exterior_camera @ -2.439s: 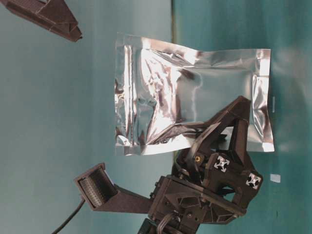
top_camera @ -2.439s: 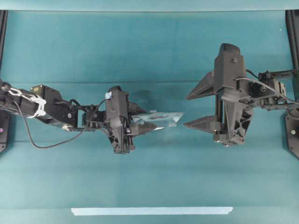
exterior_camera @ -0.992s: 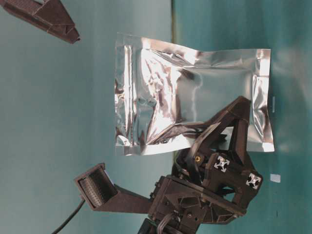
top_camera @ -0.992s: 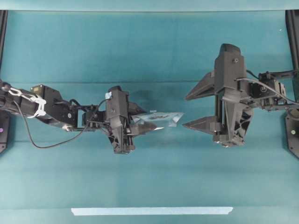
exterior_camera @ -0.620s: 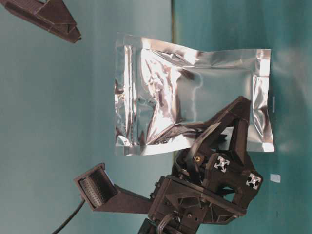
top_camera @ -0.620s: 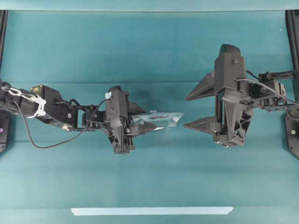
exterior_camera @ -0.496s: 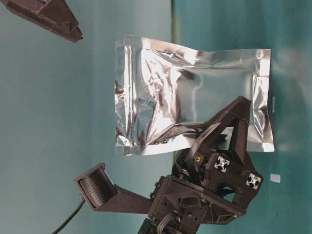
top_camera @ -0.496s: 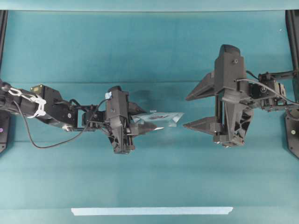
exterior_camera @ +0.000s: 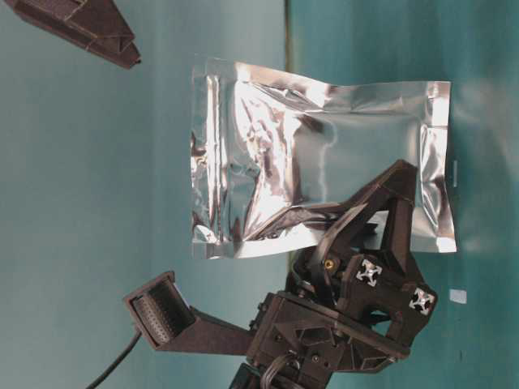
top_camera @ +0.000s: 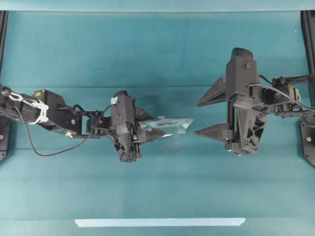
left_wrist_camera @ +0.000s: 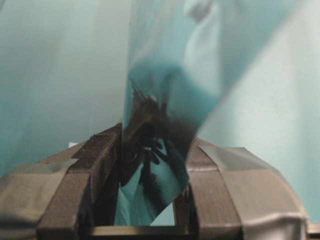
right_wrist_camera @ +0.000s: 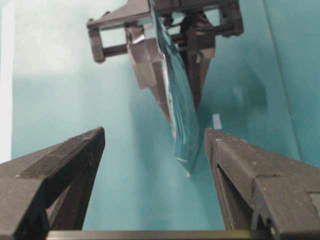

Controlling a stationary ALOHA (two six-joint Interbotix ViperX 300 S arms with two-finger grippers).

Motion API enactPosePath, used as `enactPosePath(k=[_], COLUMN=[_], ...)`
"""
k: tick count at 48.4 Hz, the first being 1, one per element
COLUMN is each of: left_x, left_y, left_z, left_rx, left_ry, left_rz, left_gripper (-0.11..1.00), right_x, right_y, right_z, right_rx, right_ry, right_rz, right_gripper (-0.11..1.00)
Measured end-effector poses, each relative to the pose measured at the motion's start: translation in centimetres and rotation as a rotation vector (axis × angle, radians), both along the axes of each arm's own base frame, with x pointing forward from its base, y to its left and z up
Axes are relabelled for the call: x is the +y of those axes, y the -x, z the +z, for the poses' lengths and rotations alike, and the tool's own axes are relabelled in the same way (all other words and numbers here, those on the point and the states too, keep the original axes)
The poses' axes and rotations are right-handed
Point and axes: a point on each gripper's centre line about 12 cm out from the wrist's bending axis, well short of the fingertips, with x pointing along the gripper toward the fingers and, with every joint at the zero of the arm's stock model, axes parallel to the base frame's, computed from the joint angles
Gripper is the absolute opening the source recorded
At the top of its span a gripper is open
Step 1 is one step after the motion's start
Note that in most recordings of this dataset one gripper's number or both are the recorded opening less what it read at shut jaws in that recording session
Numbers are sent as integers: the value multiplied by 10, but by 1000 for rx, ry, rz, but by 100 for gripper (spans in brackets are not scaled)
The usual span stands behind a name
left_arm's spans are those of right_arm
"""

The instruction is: Hand over the silver zip bag and make it stand upright.

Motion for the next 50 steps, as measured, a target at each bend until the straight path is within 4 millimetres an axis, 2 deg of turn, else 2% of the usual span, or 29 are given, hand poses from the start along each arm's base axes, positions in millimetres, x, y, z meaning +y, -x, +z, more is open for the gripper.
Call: enactPosePath(k=[50], left_x=[0], left_y=[0], left_z=[0], left_rx=[18], left_ry=[-1], left_rz=[-1], left_gripper=[29], right_x=[2], right_y=[-1], right_z=[2], right_rx=[-17], right_ry=[0], right_rz=[5], right_gripper=[84])
